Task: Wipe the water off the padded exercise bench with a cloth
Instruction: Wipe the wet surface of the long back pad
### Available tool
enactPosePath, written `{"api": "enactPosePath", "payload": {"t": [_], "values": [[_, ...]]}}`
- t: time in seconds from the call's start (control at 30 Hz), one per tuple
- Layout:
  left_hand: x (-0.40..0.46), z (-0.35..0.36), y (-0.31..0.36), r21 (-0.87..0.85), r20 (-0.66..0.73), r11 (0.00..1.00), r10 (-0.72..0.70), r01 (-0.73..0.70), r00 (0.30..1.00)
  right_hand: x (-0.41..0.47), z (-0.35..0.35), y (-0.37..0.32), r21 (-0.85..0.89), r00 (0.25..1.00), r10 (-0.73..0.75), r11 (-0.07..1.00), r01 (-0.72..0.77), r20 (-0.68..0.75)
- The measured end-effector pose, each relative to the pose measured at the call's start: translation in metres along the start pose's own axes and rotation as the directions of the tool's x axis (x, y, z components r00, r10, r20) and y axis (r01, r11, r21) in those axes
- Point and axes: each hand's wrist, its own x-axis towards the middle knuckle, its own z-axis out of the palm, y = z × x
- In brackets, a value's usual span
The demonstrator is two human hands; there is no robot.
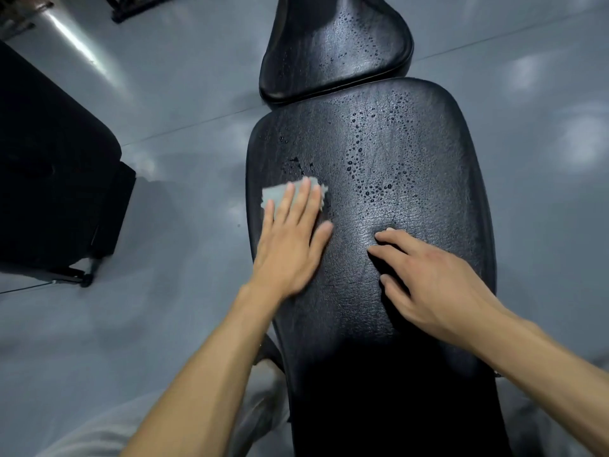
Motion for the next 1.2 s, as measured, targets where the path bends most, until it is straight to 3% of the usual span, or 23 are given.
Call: {"api": "enactPosePath", "payload": {"t": [0.17, 0.4, 0.5, 0.77, 0.97, 1.1, 1.2], "values": [[0.062, -0.016, -0.007, -0.045, 0.019, 0.996, -0.077, 0.078, 0.997, -0.003, 0.000, 0.002, 0.009, 1.000, -0.016, 1.000, 0.016, 0.011], [-0.046, 0.004, 0.018, -0.018, 0.041, 0.984, 0.178, -0.178, 0.983, 0.001, -0.006, -0.004, 0.017, 1.000, 0.000, 1.000, -0.001, 0.020], [-0.035, 0.000, 0.002, -0.053, 0.070, 0.973, 0.227, -0.224, 0.971, 0.000, -0.006, -0.003, 0.022, 1.000, 0.002, 1.000, -0.002, 0.024], [0.052, -0.017, -0.006, -0.121, 0.052, 0.991, 0.064, -0.058, 0.997, -0.002, -0.009, -0.003, 0.007, 0.999, -0.001, 1.000, 0.001, 0.036], [-0.034, -0.005, 0.010, -0.046, 0.097, 0.984, 0.174, -0.170, 0.980, -0.003, -0.012, -0.003, 0.008, 0.999, -0.006, 1.000, 0.006, 0.053], [-0.087, 0.004, 0.020, 0.067, 0.152, 0.982, 0.163, -0.175, 0.975, -0.004, -0.013, -0.005, 0.007, 0.999, -0.011, 1.000, 0.011, 0.053], [-0.079, 0.004, 0.020, 0.089, 0.175, 0.982, 0.147, -0.165, 0.973, -0.005, -0.013, -0.004, 0.027, 0.999, -0.009, 1.000, 0.007, 0.043]]}}
